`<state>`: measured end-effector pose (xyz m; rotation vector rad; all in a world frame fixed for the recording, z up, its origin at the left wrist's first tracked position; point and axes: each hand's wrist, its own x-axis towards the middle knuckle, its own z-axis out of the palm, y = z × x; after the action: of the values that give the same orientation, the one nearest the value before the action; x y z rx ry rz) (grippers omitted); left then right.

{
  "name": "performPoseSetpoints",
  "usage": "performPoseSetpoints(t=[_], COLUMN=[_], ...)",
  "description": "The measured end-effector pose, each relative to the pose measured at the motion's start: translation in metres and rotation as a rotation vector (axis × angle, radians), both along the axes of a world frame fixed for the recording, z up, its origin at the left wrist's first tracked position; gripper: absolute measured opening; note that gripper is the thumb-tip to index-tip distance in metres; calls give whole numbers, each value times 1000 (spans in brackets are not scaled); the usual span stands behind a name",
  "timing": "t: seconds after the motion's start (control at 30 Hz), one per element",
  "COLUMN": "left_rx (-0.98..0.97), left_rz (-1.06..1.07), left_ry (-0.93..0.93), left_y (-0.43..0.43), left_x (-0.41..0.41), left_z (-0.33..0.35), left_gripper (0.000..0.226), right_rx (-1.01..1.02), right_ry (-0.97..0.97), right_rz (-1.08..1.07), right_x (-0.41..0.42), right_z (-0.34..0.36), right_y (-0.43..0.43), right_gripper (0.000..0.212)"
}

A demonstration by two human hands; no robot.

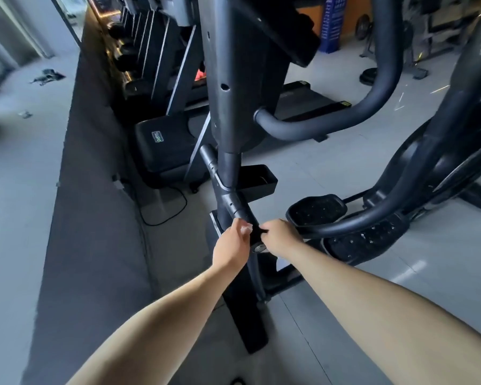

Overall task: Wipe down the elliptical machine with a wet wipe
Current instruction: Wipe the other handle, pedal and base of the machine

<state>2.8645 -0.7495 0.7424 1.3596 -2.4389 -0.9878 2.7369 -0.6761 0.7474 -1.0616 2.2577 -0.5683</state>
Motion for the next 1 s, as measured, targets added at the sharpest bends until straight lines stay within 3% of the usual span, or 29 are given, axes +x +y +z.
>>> performPoseSetpoints(t=[0.17,0.3,0.43,0.6,0.67,0.83,1.0], left_rx=[-158,-237,-129,-84,-43,-3,88], left_rz=[-36,-201,-269,-328,-323,-383,-458], left_ry=[-142,-215,-66,97,163,205,259], left_y=[9,14,41,63,69,75,77], left_x=[-7,-28,-73,-123,-139,-171,-204], left_z=[4,14,28,44,51,61,67], left_gripper=[20,21,23,16,14,18,13], right_rx=[3,-39,-67,77,17,-211,-399], right_ry=[-102,-156,-191,-212,-260,-269,-260], right_rz=[-12,-174,-316,-363,-434,-761,-852], right_x=[-12,-27,-51,-89,-103,-128,-146], right_z=[-4,-3,6,6,5,28,61], right_y=[18,39,67,110,129,162,165], right_gripper=[34,29,25,21,13,16,28])
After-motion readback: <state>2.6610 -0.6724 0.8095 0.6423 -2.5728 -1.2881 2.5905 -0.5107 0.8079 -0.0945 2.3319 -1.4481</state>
